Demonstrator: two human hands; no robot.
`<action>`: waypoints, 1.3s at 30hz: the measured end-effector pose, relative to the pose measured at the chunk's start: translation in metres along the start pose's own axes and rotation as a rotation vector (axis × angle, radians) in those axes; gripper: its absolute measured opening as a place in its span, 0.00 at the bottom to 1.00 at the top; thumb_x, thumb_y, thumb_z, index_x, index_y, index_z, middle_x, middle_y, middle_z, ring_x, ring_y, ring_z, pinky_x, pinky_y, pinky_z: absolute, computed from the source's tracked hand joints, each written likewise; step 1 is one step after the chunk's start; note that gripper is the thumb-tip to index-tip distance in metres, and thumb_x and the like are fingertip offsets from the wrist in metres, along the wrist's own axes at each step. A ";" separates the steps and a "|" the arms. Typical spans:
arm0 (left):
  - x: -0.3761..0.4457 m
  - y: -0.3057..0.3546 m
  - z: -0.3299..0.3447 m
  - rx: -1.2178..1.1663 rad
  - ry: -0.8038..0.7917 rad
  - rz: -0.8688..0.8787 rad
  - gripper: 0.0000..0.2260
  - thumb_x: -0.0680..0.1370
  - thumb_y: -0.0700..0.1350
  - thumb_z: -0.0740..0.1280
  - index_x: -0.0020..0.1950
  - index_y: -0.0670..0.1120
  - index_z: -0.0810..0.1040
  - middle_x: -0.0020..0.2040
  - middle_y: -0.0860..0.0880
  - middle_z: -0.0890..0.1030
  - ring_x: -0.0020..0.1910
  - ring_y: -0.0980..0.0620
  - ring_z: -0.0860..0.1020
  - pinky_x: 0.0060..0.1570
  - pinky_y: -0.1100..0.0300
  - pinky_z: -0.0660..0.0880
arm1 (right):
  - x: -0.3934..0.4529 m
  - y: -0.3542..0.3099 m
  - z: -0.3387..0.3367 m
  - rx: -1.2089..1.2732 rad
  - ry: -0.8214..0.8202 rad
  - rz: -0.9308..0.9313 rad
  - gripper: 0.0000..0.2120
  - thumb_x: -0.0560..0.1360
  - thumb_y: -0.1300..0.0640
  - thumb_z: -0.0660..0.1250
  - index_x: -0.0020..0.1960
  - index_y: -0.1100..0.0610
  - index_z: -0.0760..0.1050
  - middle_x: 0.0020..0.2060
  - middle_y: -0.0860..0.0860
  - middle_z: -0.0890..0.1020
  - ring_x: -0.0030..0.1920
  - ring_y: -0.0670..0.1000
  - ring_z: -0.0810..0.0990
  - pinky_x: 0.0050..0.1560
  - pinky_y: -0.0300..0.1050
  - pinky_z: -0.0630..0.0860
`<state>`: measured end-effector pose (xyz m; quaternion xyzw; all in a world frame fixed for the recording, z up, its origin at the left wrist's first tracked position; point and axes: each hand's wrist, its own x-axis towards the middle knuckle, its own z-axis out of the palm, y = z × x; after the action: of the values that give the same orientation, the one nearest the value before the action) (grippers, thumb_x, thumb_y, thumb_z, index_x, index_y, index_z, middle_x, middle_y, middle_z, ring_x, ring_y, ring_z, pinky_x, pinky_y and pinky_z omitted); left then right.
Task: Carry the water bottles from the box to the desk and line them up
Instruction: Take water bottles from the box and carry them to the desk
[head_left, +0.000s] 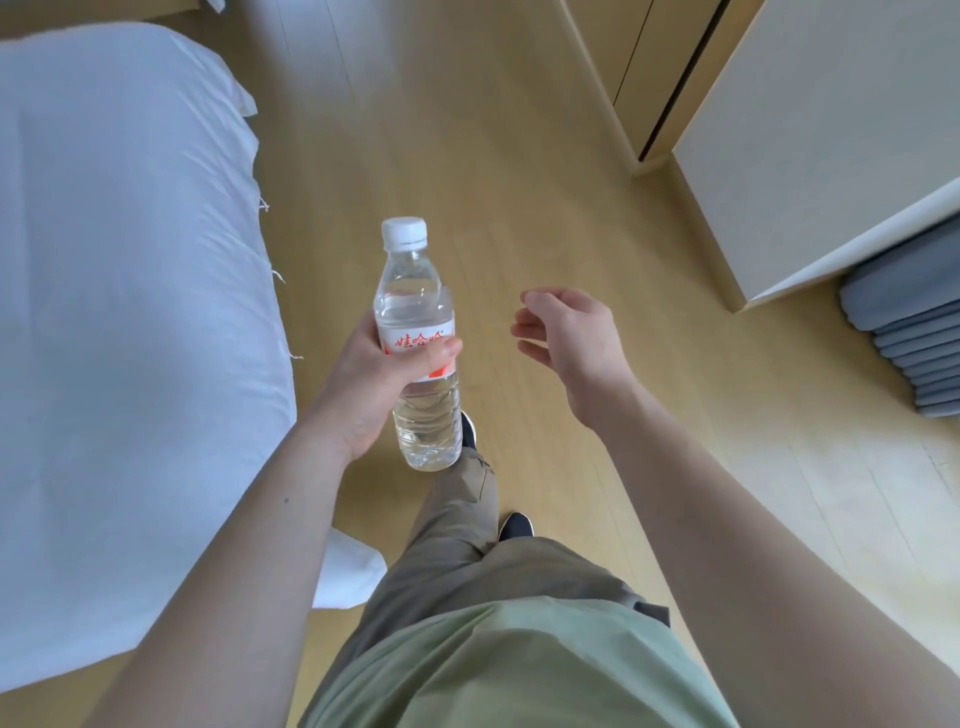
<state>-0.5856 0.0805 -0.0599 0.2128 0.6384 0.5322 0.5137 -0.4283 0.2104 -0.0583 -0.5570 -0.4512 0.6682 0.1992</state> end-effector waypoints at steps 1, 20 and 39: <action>0.011 0.002 -0.003 -0.002 -0.003 -0.005 0.29 0.65 0.52 0.80 0.62 0.44 0.79 0.47 0.50 0.84 0.48 0.50 0.83 0.49 0.55 0.79 | 0.009 -0.006 0.002 -0.011 0.004 0.000 0.06 0.79 0.57 0.65 0.50 0.54 0.80 0.41 0.48 0.82 0.44 0.48 0.83 0.55 0.48 0.82; 0.224 0.104 -0.073 0.030 -0.058 -0.015 0.31 0.64 0.55 0.82 0.64 0.49 0.79 0.52 0.48 0.85 0.51 0.49 0.85 0.49 0.56 0.80 | 0.184 -0.142 0.084 -0.057 0.076 -0.009 0.06 0.80 0.57 0.64 0.51 0.54 0.80 0.40 0.48 0.82 0.45 0.48 0.83 0.56 0.49 0.82; 0.447 0.229 -0.062 -0.007 0.176 0.017 0.30 0.64 0.53 0.80 0.63 0.47 0.77 0.48 0.48 0.85 0.46 0.50 0.85 0.43 0.60 0.81 | 0.424 -0.301 0.124 -0.130 -0.139 -0.020 0.06 0.80 0.56 0.63 0.52 0.53 0.80 0.40 0.48 0.83 0.46 0.48 0.83 0.59 0.51 0.82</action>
<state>-0.8736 0.4967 -0.0519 0.1687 0.6773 0.5554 0.4520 -0.7410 0.6440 -0.0531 -0.5166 -0.5120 0.6724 0.1375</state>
